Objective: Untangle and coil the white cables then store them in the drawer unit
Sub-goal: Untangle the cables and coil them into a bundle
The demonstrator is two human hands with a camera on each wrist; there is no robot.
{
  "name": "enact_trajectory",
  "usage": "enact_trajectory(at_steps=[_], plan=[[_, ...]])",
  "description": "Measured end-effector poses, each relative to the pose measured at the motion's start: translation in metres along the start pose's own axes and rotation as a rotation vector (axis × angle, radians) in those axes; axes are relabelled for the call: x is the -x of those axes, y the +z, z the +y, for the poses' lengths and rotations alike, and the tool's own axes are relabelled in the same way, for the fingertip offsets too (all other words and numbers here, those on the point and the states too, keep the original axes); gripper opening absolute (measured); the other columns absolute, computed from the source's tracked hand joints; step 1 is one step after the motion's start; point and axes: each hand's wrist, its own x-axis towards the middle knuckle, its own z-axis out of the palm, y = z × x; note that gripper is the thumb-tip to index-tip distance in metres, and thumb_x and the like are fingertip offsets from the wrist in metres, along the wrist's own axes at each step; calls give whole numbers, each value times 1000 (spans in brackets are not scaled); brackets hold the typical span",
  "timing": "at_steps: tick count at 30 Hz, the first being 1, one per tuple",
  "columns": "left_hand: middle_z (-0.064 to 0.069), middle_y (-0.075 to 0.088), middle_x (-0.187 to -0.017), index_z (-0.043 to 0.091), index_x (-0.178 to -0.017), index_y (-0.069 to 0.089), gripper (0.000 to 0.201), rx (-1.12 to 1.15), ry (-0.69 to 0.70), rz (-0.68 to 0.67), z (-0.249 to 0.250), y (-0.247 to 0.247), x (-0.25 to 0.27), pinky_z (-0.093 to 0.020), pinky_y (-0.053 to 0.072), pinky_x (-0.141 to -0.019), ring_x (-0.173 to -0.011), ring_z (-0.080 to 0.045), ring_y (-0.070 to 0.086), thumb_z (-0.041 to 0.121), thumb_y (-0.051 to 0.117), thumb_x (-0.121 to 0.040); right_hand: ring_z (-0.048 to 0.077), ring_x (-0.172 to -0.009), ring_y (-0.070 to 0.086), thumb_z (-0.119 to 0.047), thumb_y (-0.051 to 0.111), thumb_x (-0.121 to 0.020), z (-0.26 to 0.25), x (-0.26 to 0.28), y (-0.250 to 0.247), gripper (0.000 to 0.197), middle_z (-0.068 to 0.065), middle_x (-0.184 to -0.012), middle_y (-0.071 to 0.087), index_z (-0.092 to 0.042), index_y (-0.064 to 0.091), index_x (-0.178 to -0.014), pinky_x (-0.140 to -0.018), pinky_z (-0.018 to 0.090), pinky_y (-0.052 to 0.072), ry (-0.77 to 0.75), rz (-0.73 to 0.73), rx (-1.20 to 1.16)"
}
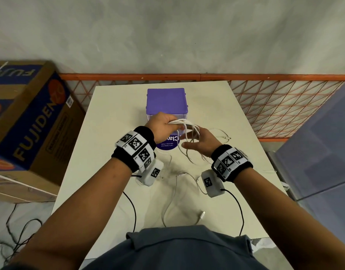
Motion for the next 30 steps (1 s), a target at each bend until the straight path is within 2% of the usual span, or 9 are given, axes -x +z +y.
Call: enact_trajectory(at_steps=[3,8,11,13,15,20,25,27,30], plan=[[-1,62,-77,8,-96,71,18,-19,21,-15,0,-2,-1,-19,39,-62,-68,-9,54,12,54,-90,2,-39,52,1,51,-87,4,-1,4,19,3,-55,51,-10,53,-71,-47,17,46,51,25,-121],[10,61,-77,11,-104,67,18,74,44,-24,-5,-8,1,2,37,-59,-57,19,55,12,58,-89,1,-31,29,-7,39,-92,-10,-1,-11,32,-1,-59,35,-20,46,-63,-30,13,22,99,132,-39],[1,67,-92,11,-110,65,22,104,48,-70,-11,-12,3,-10,42,-76,-76,5,60,14,55,-91,0,-31,37,4,37,-87,-30,-6,-26,34,-2,-58,35,-18,44,-62,-31,12,30,11,181,2],[-7,67,-95,3,-110,64,24,124,38,-67,-21,-15,2,-12,45,-74,-78,-3,60,15,52,-92,1,-28,34,3,38,-87,-39,-10,-36,33,-2,-59,36,-18,45,-63,-28,11,24,12,244,-36],[-10,61,-86,2,-97,65,20,174,-8,-46,-33,-16,3,-8,40,-53,-55,1,52,14,48,-94,1,-27,27,4,37,-85,-43,-14,-48,32,-1,-59,36,-19,45,-63,-28,13,16,58,351,-133],[10,38,-33,14,-72,54,32,332,-101,1,-52,-10,11,-21,47,-49,-32,-2,35,15,36,-99,4,-30,25,4,36,-83,-32,-13,-57,34,0,-58,35,-20,45,-61,-36,11,14,118,446,-127],[12,28,-33,14,-71,52,34,428,-155,39,-44,-6,14,-14,29,-36,-31,-2,25,23,36,-99,21,-62,47,-10,53,-85,-4,-5,-43,6,4,-74,51,-16,56,-86,-54,26,40,248,352,84],[13,28,-34,15,-71,51,34,440,-153,11,-43,-6,13,-13,24,-36,-31,-1,22,23,35,-100,27,-98,51,-15,65,-76,8,1,-39,50,11,-111,52,-16,45,-122,-84,38,46,254,375,298],[13,27,-35,16,-72,51,33,435,-161,-47,-39,-4,11,-13,18,-36,-32,0,20,25,35,-100,30,-123,37,-26,66,-66,4,15,-24,76,14,-134,39,-18,35,-134,-102,43,36,-91,504,469]])
